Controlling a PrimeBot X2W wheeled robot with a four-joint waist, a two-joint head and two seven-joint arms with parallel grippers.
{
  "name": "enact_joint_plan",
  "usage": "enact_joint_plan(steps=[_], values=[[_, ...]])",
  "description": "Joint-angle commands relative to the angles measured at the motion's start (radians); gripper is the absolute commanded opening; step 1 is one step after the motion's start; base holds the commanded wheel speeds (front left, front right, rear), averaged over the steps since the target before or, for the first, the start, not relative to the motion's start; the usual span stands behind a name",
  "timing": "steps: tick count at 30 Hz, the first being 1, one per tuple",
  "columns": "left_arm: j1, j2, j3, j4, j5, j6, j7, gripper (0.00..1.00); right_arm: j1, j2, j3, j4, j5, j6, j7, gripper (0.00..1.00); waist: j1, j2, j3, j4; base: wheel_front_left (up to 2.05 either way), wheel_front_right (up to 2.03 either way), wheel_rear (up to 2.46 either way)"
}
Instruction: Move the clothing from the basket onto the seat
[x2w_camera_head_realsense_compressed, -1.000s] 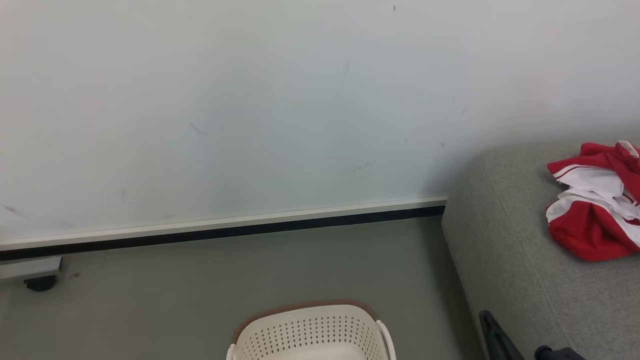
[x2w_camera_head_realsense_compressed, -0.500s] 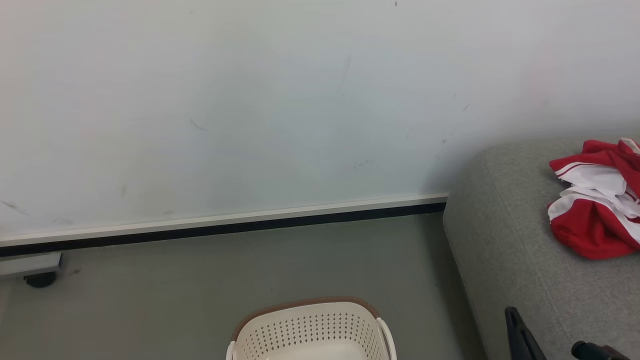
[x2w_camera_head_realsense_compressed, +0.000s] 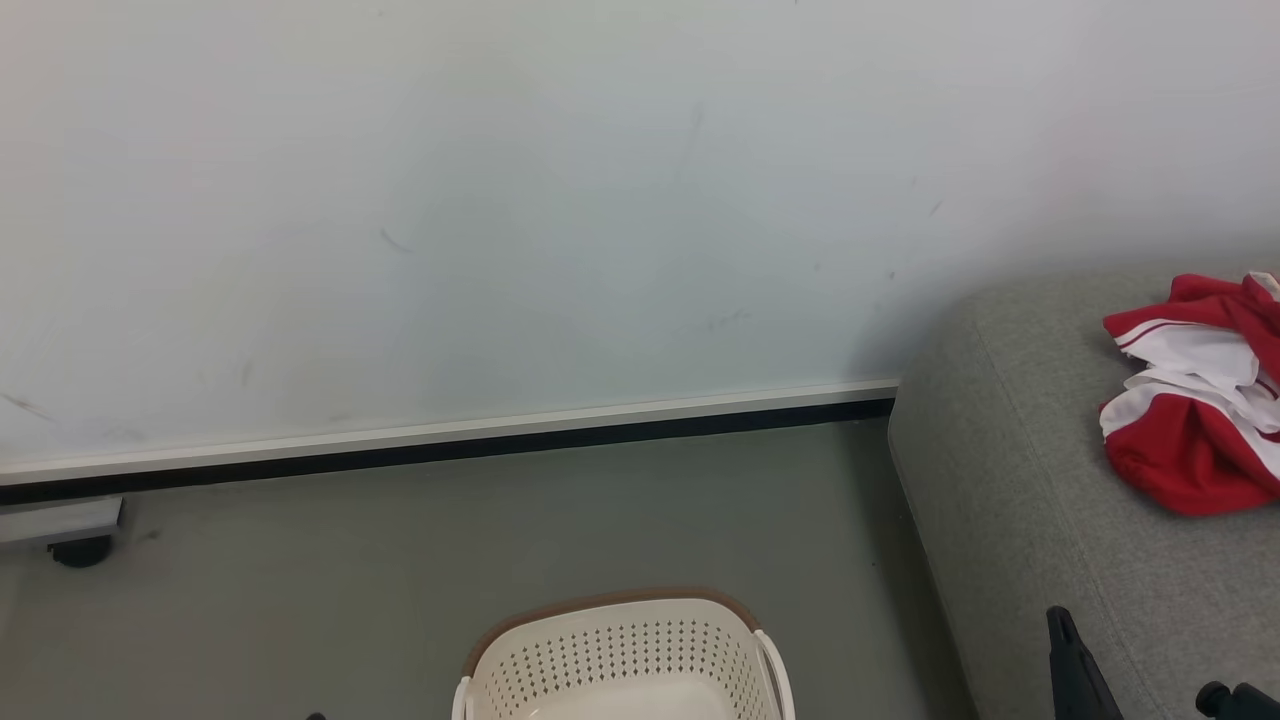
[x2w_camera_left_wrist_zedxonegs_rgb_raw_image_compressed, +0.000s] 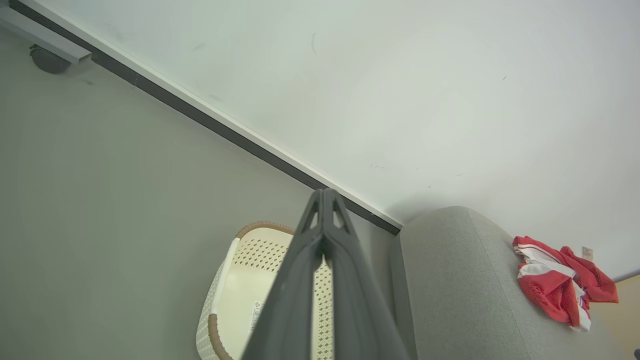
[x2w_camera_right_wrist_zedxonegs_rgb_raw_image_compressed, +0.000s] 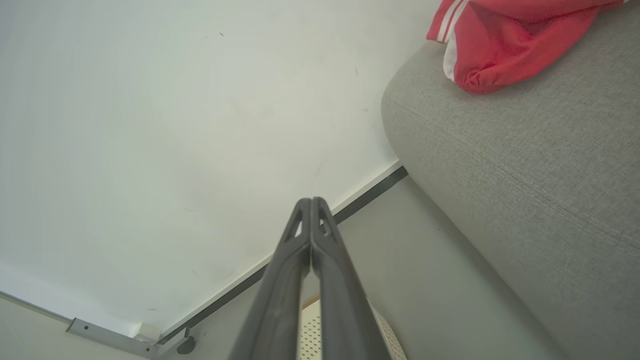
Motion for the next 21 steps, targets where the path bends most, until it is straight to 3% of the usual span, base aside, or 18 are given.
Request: enact_joint_plan(steps=[1,21], values=[[-0.033,0.002,0.007,-0.006,-0.045,-0.009,0.008,0.00,-0.026,0.000,-0.012,-0.014,0.045,0.000,0.007,0.00,0.0000,0.0000,0.001,0.000,0.00,0.00,0.00],[-0.075,-0.013,0.024,0.022,-0.296,-0.033,0.066,0.00,-0.038,0.007,-0.075,-0.014,0.320,0.000,0.065,0.00,0.0000,0.0000,0.016,0.003,0.00,0.00,0.00]])
